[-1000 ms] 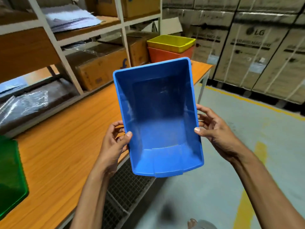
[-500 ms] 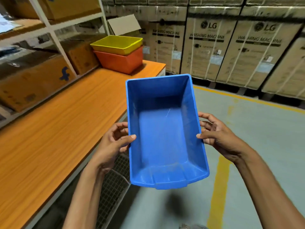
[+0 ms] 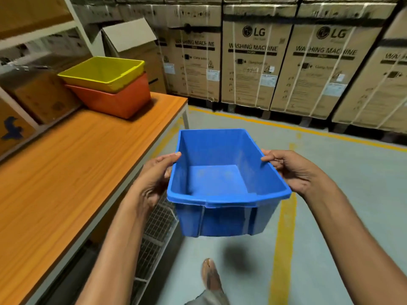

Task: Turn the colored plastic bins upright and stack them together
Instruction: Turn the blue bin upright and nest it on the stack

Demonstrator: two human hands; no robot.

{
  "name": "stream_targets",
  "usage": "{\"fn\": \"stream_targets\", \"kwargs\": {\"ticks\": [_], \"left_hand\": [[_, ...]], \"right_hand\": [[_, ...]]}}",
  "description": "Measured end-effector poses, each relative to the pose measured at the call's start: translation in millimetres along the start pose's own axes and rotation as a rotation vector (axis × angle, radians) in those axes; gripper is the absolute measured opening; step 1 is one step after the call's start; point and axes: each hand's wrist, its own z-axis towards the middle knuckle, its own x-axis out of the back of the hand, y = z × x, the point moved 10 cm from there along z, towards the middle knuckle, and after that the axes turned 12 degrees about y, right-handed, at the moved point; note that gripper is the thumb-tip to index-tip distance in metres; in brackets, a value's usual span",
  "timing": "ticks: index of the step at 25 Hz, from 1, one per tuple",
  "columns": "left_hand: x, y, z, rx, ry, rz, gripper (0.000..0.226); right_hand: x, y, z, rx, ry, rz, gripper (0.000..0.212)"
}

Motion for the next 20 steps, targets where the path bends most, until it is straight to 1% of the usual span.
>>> {"fn": "stream_targets", "kwargs": {"ticks": [3,5,7,9,12,14,18,20], "left_hand": [[-30,26,62,0.017,0.011,0.022,0.023],[-51,52,92,-0.013,0.0,0.0,0.023],[-67,87,123,-0.079,-0.001,0.004,0.03],[-85,116,149,-0.104,-0.004,0.006,0.035],[-112,164,182,-0.185,-0.027,0.016,0.026],[-126,192,195,-0.276,-0.059,0.017,0.022],[-134,249,234,-0.472,0.037,-0.012,0.032],[-133,272,249,-0.537,0.11,-0.048,0.035]], "right_hand": [[-4,-39,53,-0.009,0.037,0.028,0.04],[-16,-71,73,0.016,0.038,0.029,0.039],[-33,-109,91,0.048,0.033,0.019,0.035],[-43,-143,116,0.07,0.029,0.056,0.04],[-58,-200,158,0.161,-0.012,0.065,0.052],[-60,-235,183,0.245,-0.023,0.067,0.054],[-98,-323,247,0.433,-0.239,-0.019,0.058],[-119,-360,280,0.477,-0.306,-0.063,0.064]]}}
